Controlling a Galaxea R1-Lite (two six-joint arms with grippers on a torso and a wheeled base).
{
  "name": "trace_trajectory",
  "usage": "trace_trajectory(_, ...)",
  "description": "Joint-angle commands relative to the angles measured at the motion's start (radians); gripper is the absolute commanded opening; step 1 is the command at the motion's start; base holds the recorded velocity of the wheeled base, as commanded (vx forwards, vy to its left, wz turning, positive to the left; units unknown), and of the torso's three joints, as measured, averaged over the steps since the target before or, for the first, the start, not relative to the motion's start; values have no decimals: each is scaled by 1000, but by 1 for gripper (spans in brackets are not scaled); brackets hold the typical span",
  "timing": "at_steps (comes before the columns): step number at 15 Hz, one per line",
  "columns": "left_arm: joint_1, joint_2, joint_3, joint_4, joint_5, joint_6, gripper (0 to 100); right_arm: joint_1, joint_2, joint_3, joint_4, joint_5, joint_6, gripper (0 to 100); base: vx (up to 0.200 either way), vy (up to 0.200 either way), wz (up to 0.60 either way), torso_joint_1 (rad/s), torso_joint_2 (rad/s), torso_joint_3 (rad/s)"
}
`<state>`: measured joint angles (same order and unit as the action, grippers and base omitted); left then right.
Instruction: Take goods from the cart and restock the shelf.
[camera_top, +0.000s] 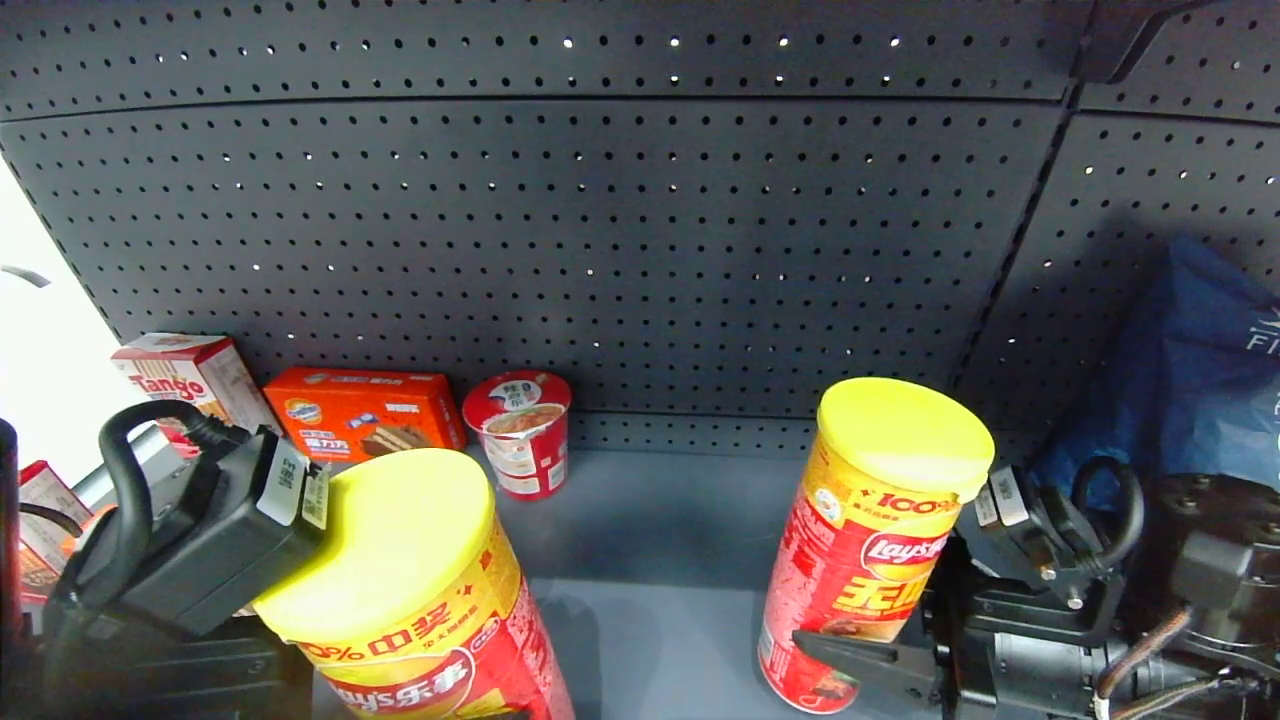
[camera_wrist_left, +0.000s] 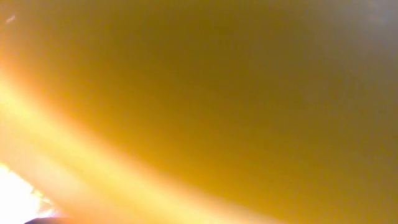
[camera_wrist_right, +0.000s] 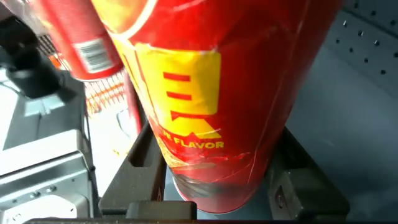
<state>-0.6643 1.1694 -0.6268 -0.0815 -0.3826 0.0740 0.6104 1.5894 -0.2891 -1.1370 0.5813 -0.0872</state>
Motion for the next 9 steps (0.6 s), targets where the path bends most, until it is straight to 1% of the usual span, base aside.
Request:
trace_trajectory(1, -17, 12, -4, -1, 13, 0, 0, 2, 3, 30, -10, 0, 3, 0, 0, 0, 0, 0, 0, 0)
trace_trajectory(4, -23, 29, -19, -1, 24, 0, 0, 0, 37, 30, -18, 2, 3, 0, 0, 0, 0, 0, 0, 0)
trace_trajectory(9, -23, 39, -25, -1, 22, -2, 0, -12, 119, 30, -87, 2, 3, 0, 0, 0, 0, 0, 0, 0)
